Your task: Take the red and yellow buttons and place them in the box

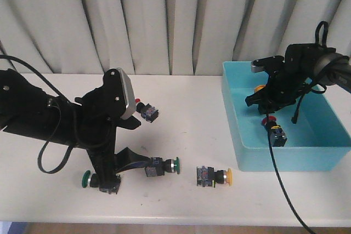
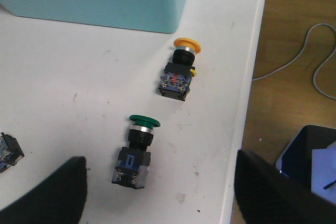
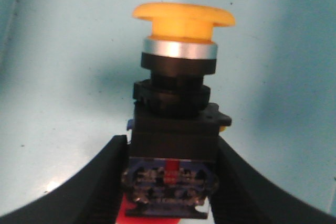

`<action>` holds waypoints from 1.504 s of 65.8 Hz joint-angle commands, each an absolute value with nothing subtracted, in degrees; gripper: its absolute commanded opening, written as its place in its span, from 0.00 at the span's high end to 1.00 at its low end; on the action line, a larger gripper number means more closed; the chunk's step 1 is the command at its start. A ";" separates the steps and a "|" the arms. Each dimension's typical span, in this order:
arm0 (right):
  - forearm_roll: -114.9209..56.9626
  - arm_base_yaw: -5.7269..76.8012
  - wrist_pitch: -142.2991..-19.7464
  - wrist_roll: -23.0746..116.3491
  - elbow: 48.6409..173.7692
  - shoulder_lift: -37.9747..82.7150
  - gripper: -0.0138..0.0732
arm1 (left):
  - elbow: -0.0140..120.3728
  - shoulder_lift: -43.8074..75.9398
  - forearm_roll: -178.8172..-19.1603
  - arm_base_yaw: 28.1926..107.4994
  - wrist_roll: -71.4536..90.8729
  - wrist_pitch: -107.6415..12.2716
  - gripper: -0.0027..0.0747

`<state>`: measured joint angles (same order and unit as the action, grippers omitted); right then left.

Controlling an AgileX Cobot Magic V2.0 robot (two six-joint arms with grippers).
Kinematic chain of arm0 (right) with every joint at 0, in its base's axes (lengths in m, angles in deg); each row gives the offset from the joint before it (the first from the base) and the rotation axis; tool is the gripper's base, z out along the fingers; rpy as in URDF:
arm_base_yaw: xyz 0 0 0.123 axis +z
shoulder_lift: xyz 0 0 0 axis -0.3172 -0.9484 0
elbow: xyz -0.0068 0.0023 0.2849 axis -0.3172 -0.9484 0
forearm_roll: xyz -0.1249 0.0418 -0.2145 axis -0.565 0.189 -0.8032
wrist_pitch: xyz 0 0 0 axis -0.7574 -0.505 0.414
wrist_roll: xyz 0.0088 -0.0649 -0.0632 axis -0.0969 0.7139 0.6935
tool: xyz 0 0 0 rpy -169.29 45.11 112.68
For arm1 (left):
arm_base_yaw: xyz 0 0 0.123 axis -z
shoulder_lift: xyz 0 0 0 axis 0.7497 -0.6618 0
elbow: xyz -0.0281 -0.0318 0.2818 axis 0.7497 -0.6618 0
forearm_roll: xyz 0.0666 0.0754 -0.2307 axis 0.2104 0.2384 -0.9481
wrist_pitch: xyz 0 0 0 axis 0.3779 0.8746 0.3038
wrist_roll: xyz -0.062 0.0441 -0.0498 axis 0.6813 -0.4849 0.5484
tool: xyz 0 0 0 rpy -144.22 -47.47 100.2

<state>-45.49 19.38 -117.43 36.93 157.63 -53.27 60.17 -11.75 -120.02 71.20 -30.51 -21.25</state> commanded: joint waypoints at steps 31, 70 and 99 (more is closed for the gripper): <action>-46.48 19.25 -120.34 34.82 159.45 -43.10 0.36 | 61.70 -9.96 -120.40 71.02 -27.96 -23.39 0.23; -40.47 19.47 -119.10 34.50 133.06 -6.04 0.43 | 61.70 3.94 -64.87 71.02 47.37 -18.30 0.23; -40.47 19.47 -115.08 33.11 100.06 24.52 0.43 | 49.05 8.04 -53.87 71.02 66.21 -17.21 0.23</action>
<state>-40.69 19.57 -118.81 34.03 103.08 19.15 49.61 6.71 -54.49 71.20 64.52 -14.26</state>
